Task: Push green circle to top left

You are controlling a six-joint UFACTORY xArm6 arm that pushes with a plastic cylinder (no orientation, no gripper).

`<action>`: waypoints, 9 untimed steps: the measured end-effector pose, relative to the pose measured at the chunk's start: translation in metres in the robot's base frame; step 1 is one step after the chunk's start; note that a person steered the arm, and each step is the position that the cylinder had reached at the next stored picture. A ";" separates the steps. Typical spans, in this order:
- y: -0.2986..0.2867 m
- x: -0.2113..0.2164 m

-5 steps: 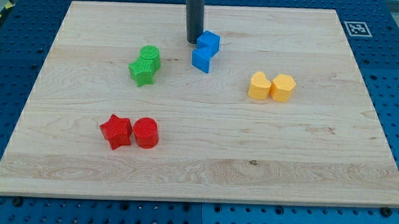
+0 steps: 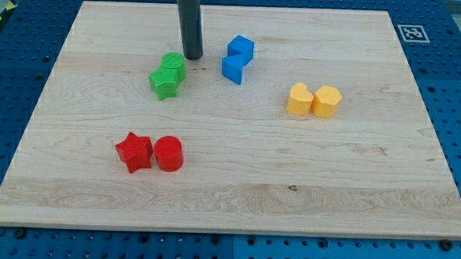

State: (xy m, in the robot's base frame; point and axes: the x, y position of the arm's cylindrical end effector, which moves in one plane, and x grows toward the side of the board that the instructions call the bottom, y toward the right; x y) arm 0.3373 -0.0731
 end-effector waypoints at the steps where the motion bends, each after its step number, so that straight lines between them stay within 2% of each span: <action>1: 0.000 0.022; 2: 0.000 0.052; 3: -0.001 0.064; 4: -0.023 0.065; 9: -0.031 0.052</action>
State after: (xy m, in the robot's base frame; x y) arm 0.3894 -0.1039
